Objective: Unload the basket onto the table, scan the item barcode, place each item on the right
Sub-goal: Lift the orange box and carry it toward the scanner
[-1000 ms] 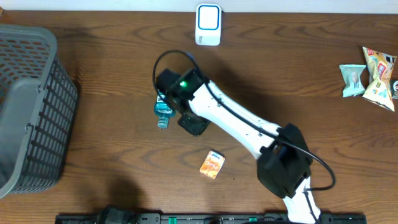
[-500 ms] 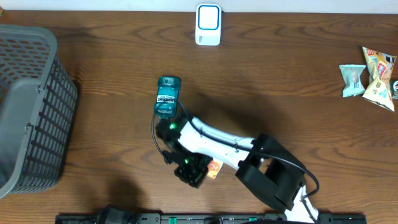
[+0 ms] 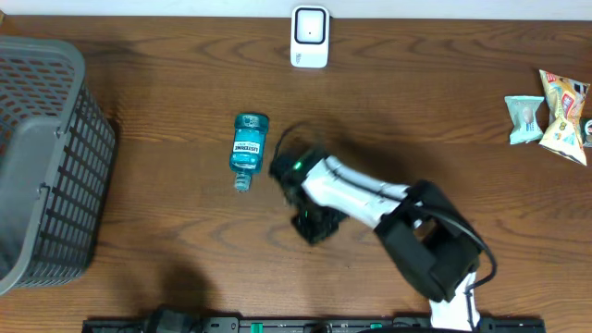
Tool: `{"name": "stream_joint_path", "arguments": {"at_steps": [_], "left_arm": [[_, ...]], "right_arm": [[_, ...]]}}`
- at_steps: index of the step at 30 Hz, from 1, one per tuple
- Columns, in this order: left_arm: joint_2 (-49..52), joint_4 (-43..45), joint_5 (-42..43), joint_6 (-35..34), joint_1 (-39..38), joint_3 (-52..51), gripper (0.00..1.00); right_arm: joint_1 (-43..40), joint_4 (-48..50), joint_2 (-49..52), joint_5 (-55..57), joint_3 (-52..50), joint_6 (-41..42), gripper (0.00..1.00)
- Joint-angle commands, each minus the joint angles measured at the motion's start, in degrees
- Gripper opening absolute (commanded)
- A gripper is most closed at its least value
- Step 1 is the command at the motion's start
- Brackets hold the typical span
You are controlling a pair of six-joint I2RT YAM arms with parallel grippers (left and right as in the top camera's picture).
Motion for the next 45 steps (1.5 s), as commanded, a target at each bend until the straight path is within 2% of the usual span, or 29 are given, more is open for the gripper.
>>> {"name": "stream_joint_path", "arguments": {"at_steps": [1,5,6,8,10,11,12,13,14,15,16,18,20,23,24,25,26,29,32,34,38,40,42,45], "left_arm": [[0.33,-4.46,-0.35,0.96,0.02,0.11,0.98],[0.33,-4.46,-0.35,0.96,0.02,0.11,0.98],[0.33,-4.46,-0.35,0.96,0.02,0.11,0.97],[0.33,-4.46,-0.35,0.96,0.02,0.11,0.98],[0.33,-4.46,-0.35,0.96,0.02,0.11,0.98],[0.33,-4.46,-0.35,0.96,0.02,0.11,0.98],[0.33,-4.46,-0.35,0.96,0.02,0.11,0.98],[0.33,-4.46,-0.35,0.96,0.02,0.11,0.98],[0.33,-4.46,-0.35,0.96,0.02,0.11,0.98],[0.33,-4.46,-0.35,0.98,0.02,0.11,0.98],[0.33,-4.46,-0.35,0.96,0.02,0.11,0.98],[0.33,-4.46,-0.35,0.96,0.02,0.11,0.98],[0.33,-4.46,-0.35,0.96,0.02,0.11,0.98],[0.33,-4.46,-0.35,0.96,0.02,0.11,0.98],[0.33,-4.46,-0.35,0.96,0.02,0.11,0.98],[0.33,-4.46,-0.35,0.96,0.02,0.11,0.98],[0.33,-4.46,-0.35,0.96,0.02,0.11,0.98],[0.33,-4.46,-0.35,0.96,0.02,0.11,0.98],[0.33,-4.46,-0.35,0.96,0.02,0.11,0.98],[0.33,-4.46,-0.35,0.96,0.02,0.11,0.98],[0.33,-4.46,-0.35,0.96,0.02,0.11,0.98],[0.33,-4.46,-0.35,0.96,0.02,0.11,0.98],[0.33,-4.46,-0.35,0.96,0.02,0.11,0.98],[0.33,-4.46,-0.35,0.96,0.02,0.11,0.98]], "right_arm": [[-6.93,2.56,3.41,7.41,4.31,2.93,0.02],[-11.89,-3.19,2.4,7.69,12.0,2.97,0.02],[-12.9,-4.63,1.77,8.74,13.51,3.48,0.07],[-14.43,-6.84,0.48,12.57,14.95,9.64,0.18],[-15.8,-6.16,-0.31,7.78,14.93,18.49,0.51],[-16.09,-5.4,-0.31,4.7,14.86,20.33,0.53],[-16.26,-4.26,-0.28,1.38,14.51,22.25,0.54],[-16.41,-2.08,-0.28,-2.19,13.27,28.24,0.43],[-16.39,-1.25,-0.28,-2.54,12.48,33.88,0.38],[-16.24,-0.13,-0.28,-2.51,11.5,39.56,0.38],[-16.06,1.31,-0.28,-2.62,10.38,44.33,0.38],[-15.28,5.18,-0.28,-3.63,7.74,53.22,0.46],[-14.56,8.85,-0.28,-3.5,5.55,57.13,0.54],[-13.97,14.36,-0.28,-3.48,1.81,60.78,0.59],[-13.9,15.61,-0.28,-3.56,0.87,61.16,0.59],[-13.75,18.99,-0.28,-3.58,-1.57,61.9,0.52],[-13.7,20.17,-0.28,-3.58,-2.49,61.92,0.43],[-13.68,22.97,-0.28,-3.52,-6.14,61.68,0.03],[-14.34,22.21,-0.39,-5.01,-6.49,53.7,0.01],[-16.17,20.76,-1.31,-14.01,-5.97,46.05,0.01],[-22.12,15.82,-3.13,-48.46,-5.73,19.5,0.02],[-25.14,9.03,-3.15,-59.58,-5.73,11.17,0.06],[-27.12,3.19,-3.15,-61.0,-5.73,9.05,0.08],[-29.27,-7.54,-3.15,-61.05,-5.73,7.54,0.05]]}}
